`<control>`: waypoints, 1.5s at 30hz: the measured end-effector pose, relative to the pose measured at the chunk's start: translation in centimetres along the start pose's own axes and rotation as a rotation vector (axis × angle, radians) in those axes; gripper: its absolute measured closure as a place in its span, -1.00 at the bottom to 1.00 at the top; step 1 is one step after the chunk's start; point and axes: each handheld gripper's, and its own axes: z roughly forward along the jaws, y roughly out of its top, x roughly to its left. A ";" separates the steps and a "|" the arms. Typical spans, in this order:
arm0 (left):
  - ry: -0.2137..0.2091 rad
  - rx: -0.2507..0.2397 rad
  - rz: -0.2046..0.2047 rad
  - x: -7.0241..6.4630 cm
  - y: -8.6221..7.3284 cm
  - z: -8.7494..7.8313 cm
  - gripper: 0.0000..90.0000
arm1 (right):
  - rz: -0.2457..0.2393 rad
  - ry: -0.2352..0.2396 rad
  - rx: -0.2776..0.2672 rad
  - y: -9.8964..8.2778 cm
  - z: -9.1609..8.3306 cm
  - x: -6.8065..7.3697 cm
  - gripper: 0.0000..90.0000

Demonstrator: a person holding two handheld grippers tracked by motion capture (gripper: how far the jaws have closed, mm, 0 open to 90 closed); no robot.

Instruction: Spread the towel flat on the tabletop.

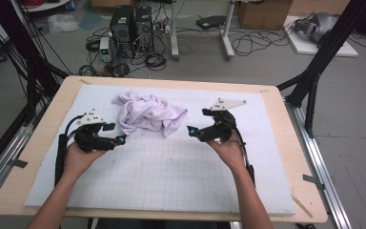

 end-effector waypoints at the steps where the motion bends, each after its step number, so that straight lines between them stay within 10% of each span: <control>1: 0.004 0.000 -0.001 0.2 0.2 0.3 -0.27 | -0.003 0.008 0.002 0.5 0.7 -0.1 -0.85; 15: 0.056 0.130 -0.051 3.1 0.4 6.1 0.00 | 0.002 0.128 0.098 1.9 10.0 -0.3 -0.03; 27: 0.094 0.174 -0.003 3.1 -0.4 7.9 0.81 | 0.027 0.043 0.216 0.2 16.2 0.2 0.43; 32: 0.072 0.183 0.006 3.4 -0.2 7.1 0.85 | 0.010 0.070 0.227 0.4 15.9 -0.1 0.79; 45: -0.066 0.062 0.029 1.7 2.1 1.7 0.86 | -0.080 0.129 0.152 3.6 8.9 0.3 0.81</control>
